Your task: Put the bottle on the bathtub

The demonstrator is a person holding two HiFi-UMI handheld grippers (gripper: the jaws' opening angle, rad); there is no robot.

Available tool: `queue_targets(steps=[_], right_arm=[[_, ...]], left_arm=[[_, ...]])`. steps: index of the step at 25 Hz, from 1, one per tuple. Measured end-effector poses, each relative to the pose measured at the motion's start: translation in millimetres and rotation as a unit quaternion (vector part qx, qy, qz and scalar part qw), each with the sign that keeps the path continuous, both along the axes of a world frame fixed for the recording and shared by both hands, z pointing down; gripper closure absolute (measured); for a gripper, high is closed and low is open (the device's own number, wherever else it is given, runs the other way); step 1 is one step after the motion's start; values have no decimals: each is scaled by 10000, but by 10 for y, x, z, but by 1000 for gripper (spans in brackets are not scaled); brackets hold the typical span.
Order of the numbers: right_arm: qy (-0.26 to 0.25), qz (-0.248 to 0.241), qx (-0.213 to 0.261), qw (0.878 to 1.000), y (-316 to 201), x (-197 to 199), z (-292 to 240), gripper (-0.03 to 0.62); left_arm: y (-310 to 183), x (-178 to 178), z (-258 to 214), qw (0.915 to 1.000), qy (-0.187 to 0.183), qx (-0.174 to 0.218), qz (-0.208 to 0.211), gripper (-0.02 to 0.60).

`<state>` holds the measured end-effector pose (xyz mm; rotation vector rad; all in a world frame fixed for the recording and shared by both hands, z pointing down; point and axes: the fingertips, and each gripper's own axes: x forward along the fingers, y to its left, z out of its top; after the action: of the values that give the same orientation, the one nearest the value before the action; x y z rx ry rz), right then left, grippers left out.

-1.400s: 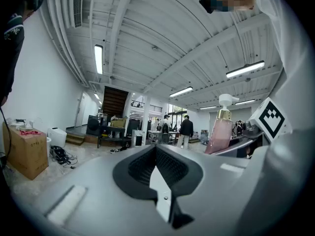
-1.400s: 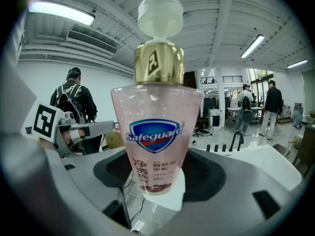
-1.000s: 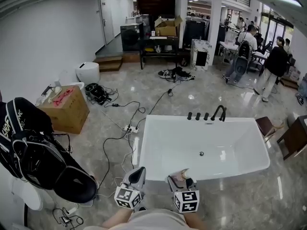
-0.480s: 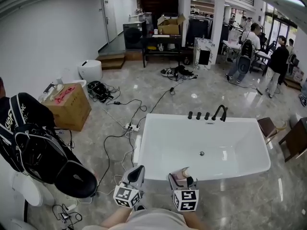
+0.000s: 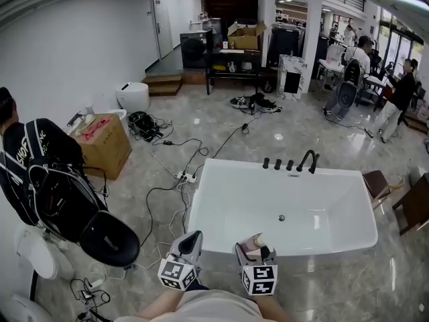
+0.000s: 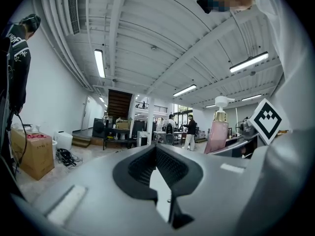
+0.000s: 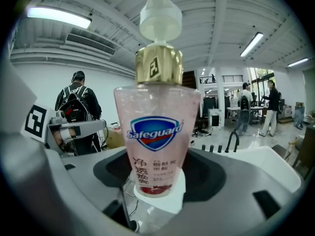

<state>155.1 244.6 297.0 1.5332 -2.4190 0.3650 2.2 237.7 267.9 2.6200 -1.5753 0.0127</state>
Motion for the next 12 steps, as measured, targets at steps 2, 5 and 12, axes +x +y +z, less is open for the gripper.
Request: queue_targets(steps=[2,5,12], right_arm=[[-11,10,24,10000,-44,21,-20,286],[-17,28,36,10000,-153,35,-36,286],[70,168,-31,9998,-616,-32,133,286]], left_arm=[[-48,27,0,10000,6,2,8,572],[-188,68,22,10000,12,-7,61,572],[-746,38,149,9996,79,2,256,572]])
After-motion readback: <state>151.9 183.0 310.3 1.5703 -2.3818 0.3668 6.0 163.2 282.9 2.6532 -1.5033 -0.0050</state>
